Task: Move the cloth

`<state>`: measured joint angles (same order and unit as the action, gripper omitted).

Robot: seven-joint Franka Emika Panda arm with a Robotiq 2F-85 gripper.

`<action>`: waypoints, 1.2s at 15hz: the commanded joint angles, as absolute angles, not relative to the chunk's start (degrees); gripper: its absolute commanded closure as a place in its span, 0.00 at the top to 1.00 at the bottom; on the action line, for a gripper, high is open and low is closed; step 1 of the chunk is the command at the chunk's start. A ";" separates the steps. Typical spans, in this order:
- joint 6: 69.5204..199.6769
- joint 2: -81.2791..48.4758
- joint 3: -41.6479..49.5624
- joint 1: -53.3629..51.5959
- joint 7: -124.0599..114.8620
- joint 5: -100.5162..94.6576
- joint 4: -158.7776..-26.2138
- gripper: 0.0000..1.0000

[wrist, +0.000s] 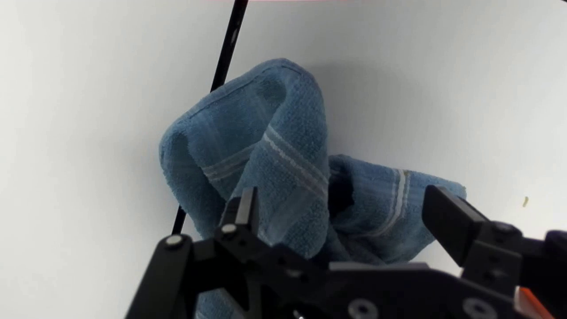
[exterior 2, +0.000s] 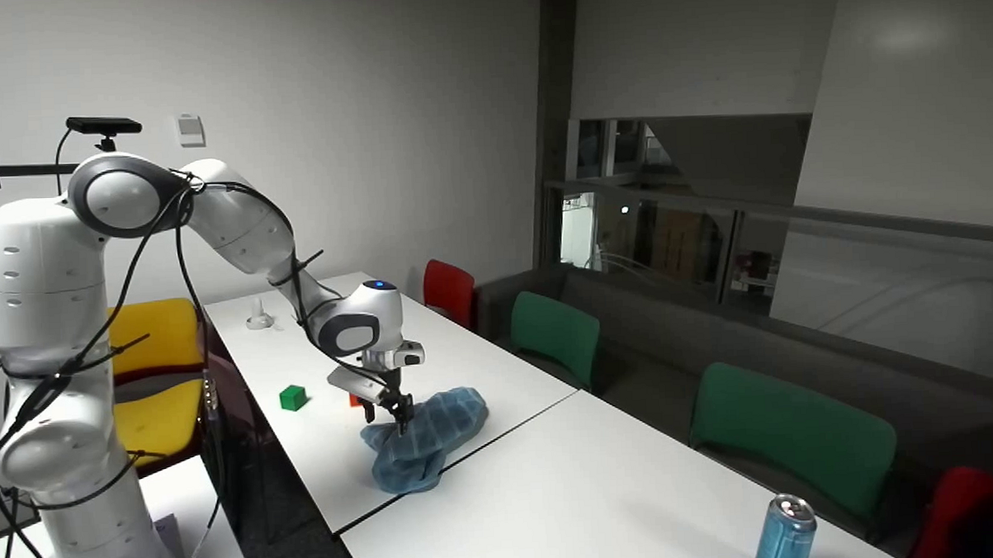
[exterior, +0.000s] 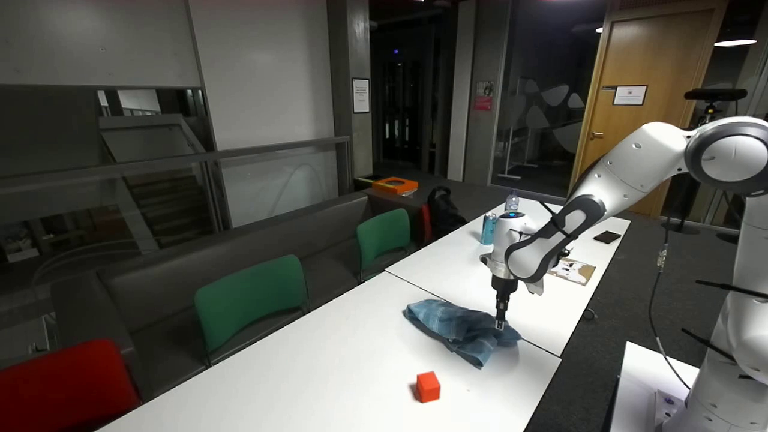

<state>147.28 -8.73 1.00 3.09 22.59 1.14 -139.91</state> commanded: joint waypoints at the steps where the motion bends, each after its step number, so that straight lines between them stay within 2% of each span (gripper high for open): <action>1: 149.09 -10.84 0.52 4.04 25.06 0.83 -137.80 1.00; 11: 151.21 -18.81 -0.23 4.59 25.62 -0.48 -133.53 1.00; 12: 150.80 -19.75 -0.45 4.77 25.88 -0.37 -132.87 0.97; 13: 150.35 -20.44 -0.50 4.73 25.58 -0.53 -132.35 0.74; 15: 149.69 -21.87 -0.56 4.63 25.22 -1.03 -131.06 0.70; 18: 149.11 -22.77 -0.50 4.48 24.54 -1.77 -130.10 0.49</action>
